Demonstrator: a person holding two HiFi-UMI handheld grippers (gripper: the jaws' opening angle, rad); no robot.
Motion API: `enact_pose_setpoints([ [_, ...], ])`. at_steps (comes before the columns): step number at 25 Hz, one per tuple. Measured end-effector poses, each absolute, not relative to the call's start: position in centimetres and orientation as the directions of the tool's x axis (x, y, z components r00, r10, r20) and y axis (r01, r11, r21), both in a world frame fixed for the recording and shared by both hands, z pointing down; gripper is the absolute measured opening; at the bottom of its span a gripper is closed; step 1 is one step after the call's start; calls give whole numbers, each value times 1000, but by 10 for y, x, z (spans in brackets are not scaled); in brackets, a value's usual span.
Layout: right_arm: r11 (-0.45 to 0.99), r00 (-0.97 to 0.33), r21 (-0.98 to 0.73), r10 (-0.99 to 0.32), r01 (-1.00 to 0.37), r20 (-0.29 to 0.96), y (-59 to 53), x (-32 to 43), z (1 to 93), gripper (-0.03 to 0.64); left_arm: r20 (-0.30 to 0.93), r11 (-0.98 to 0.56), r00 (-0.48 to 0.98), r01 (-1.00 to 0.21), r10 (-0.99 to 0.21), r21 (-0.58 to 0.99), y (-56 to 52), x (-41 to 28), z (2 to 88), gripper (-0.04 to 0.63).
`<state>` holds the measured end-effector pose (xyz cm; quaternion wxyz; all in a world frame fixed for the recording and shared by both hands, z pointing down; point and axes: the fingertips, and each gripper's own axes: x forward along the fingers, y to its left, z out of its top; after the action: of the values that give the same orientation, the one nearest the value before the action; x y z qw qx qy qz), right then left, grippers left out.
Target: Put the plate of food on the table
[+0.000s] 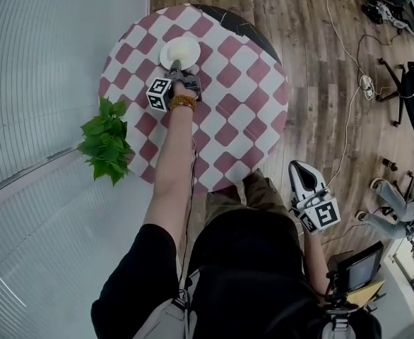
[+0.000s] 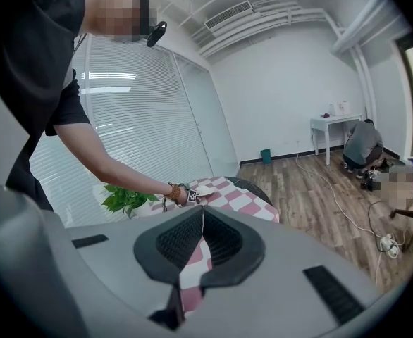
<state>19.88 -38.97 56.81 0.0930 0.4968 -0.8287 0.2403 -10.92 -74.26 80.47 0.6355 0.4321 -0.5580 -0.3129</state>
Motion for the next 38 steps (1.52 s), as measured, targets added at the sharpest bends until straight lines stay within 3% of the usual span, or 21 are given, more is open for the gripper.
enact_pose_setpoints([
  [26, 416, -510, -305, -776, -856, 371, -385, 178, 565, 12, 523, 506, 247, -134, -816, 852, -705, -118, 823, 21],
  [33, 413, -505, -306, -785, -858, 358, -377, 174, 563, 12, 601, 543, 248, -265, -760, 797, -695, -124, 822, 34],
  [38, 404, -496, -307, -796, -862, 346, -368, 173, 558, 12, 610, 546, 257, -281, -749, 789, -684, -120, 817, 51],
])
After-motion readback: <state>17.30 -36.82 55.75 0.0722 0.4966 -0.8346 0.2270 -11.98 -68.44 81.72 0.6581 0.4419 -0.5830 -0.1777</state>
